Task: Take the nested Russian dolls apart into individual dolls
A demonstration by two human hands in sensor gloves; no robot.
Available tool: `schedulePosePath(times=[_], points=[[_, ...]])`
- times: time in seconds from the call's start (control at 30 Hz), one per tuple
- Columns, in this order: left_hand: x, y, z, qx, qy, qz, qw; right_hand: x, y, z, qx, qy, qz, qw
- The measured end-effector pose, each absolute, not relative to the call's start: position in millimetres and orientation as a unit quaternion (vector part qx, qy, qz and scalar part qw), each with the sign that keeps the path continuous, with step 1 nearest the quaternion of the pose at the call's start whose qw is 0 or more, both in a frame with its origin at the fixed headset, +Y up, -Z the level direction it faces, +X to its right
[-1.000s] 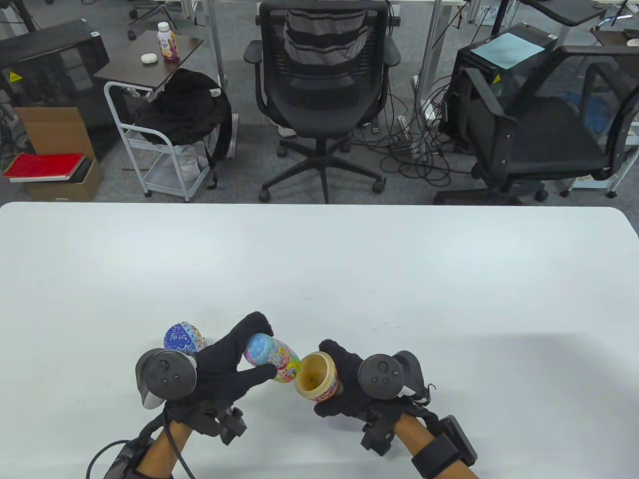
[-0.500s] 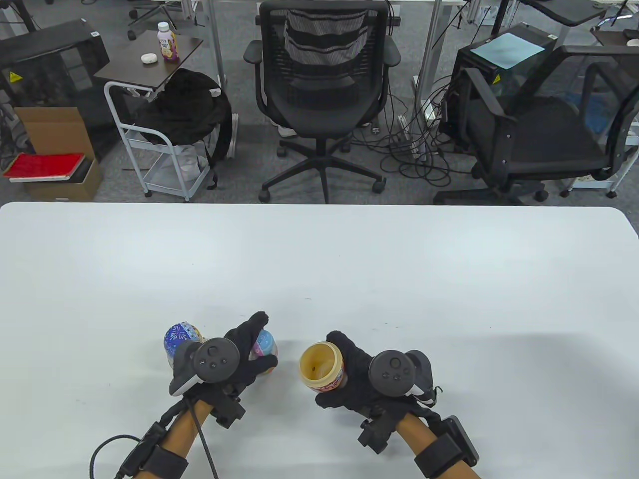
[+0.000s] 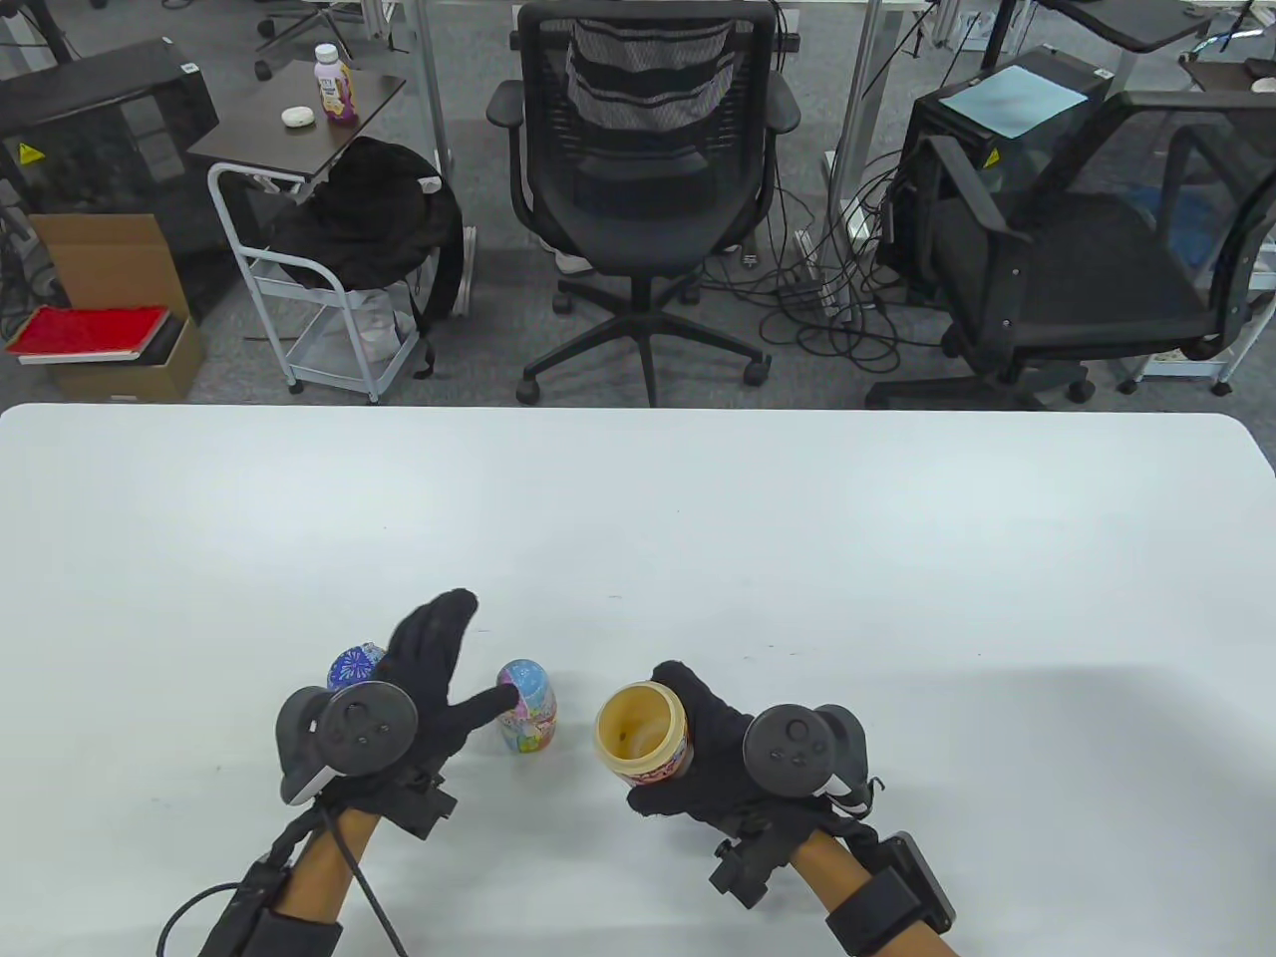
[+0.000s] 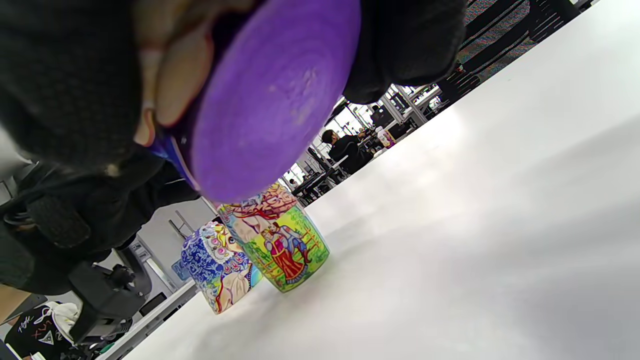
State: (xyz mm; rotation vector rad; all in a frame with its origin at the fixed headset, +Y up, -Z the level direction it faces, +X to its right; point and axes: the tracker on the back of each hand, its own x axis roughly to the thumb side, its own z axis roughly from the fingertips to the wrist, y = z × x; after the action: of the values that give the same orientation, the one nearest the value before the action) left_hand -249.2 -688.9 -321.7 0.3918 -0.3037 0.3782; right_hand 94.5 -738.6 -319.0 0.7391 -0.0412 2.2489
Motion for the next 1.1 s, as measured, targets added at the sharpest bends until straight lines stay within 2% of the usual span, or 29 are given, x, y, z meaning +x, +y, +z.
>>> schedulePosePath(times=[0.1,0.2,0.27,0.4,0.47,0.57,0.67,0.83,0.97,1.1], points=[[-274,-698,-325,0.151,-0.087,0.087,0.981,92,-739,-316,0.298,-0.014,0.877,0.377],[-296,-715,-332,0.076,-0.057,0.155,0.983,89,-739,-314,0.304,-0.014,0.877,0.371],[-302,-720,-335,0.065,-0.037,0.167,0.983,88,-739,-313,0.307,-0.013,0.877,0.369],[-307,-736,-345,0.018,-0.014,0.092,0.995,87,-739,-312,0.314,-0.010,0.873,0.374],[-308,-745,-349,0.014,-0.013,0.103,0.994,86,-739,-311,0.317,-0.011,0.872,0.372],[-310,-745,-350,0.048,-0.013,0.140,0.989,86,-739,-310,0.319,-0.010,0.871,0.374],[-306,-735,-348,0.057,-0.032,0.146,0.987,85,-739,-310,0.318,-0.009,0.870,0.377],[-286,-699,-333,0.106,-0.090,0.170,0.976,83,-740,-310,0.317,-0.007,0.871,0.374],[-252,-661,-310,0.136,-0.184,0.190,0.955,79,-740,-310,0.319,-0.006,0.873,0.369],[-214,-647,-294,0.141,-0.270,0.226,0.925,77,-740,-308,0.323,-0.004,0.873,0.367]])
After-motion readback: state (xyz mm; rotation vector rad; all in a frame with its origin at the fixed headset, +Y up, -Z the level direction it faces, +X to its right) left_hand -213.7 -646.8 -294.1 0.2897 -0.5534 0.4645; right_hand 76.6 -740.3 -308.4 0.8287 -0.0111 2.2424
